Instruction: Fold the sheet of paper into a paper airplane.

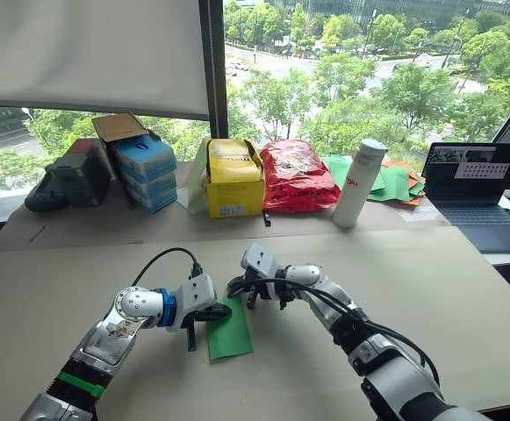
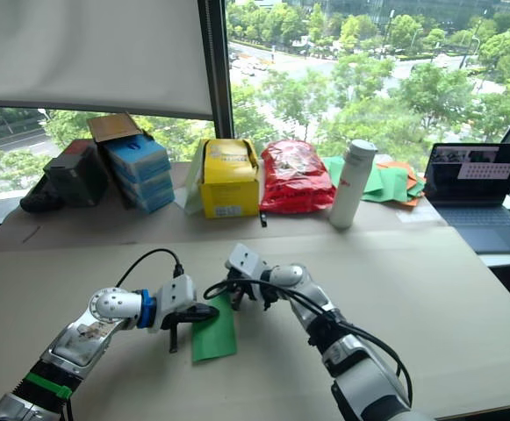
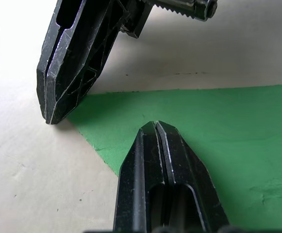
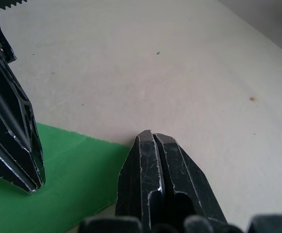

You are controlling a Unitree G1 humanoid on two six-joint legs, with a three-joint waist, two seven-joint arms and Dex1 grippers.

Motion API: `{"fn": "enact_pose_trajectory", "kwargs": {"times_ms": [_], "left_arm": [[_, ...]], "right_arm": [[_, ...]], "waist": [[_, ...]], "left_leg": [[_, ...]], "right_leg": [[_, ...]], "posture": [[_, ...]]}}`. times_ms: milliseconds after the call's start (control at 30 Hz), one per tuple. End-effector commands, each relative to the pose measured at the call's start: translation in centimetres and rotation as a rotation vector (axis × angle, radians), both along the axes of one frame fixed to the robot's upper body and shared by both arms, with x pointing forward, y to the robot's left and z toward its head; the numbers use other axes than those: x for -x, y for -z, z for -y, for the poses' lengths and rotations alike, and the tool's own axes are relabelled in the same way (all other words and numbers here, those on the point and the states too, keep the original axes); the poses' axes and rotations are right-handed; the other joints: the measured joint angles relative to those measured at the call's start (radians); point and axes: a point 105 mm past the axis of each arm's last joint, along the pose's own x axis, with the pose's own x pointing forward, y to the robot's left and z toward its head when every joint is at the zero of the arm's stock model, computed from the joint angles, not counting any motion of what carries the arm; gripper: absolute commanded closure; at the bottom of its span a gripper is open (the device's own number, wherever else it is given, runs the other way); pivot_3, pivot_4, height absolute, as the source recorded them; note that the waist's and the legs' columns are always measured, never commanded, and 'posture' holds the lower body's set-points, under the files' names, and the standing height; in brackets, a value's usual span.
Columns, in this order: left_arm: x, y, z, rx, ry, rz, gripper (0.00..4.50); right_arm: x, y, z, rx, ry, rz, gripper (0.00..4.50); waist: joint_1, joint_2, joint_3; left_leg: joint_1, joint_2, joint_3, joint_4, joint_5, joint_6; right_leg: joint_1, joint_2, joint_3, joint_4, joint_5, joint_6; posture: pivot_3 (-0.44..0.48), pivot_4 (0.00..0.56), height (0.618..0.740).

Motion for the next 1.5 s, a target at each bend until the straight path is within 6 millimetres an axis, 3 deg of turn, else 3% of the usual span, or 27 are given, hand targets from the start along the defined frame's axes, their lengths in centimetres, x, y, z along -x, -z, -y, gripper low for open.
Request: {"fn": "enact_pose_trajectory", "kwargs": {"times_ms": [33, 133, 400, 700, 1500], "left_arm": [[0.7, 1.9, -0.6, -0.062, -0.011, -0.067, 4.46], [0.7, 1.9, -0.5, -0.061, -0.010, -0.069, 4.46], [0.6, 1.8, -0.4, -0.057, -0.006, -0.068, 4.46], [0.7, 1.9, -0.3, -0.057, -0.004, -0.070, 4.46], [0.7, 2.1, 0.2, -0.054, 0.005, -0.070, 4.46]], "right_arm": [[1.2, 0.1, 0.5, -0.044, -0.019, -0.017, 4.50], [2.9, -0.9, 0.4, -0.114, -0.074, -0.016, 4.50], [4.0, 2.2, 2.5, 0.030, -0.010, -0.076, 4.50], [6.7, 4.0, 2.9, 0.106, -0.067, -0.167, 4.50], [12.4, 4.5, 4.1, 0.130, -0.218, -0.305, 4.50]], "waist": [[0.001, 0.000, 0.000], [0.002, 0.000, 0.000], [0.004, 0.001, 0.000], [0.007, 0.002, -0.001], [0.011, 0.002, -0.002]], "left_leg": [[0.000, 0.000, 0.000, 0.000, 0.000, 0.000], [-0.002, 0.000, 0.000, 0.000, 0.000, 0.000], [-0.003, 0.000, 0.000, 0.000, -0.001, 0.001], [-0.002, -0.001, 0.000, 0.000, -0.001, 0.002], [0.000, 0.000, -0.002, 0.000, -0.006, 0.010]], "right_leg": [[0.000, -0.001, 0.000, 0.000, 0.000, 0.000], [-0.001, -0.002, 0.000, 0.000, 0.000, 0.000], [-0.001, -0.003, 0.000, -0.001, 0.000, 0.000], [0.000, -0.003, -0.001, -0.002, 0.000, 0.000], [0.002, -0.003, -0.004, -0.009, 0.000, 0.001]], "posture": [[0.000, 0.150, 0.740], [0.000, 0.150, 0.740], [0.000, 0.150, 0.740], [0.000, 0.150, 0.740], [0.000, 0.150, 0.740]]}}
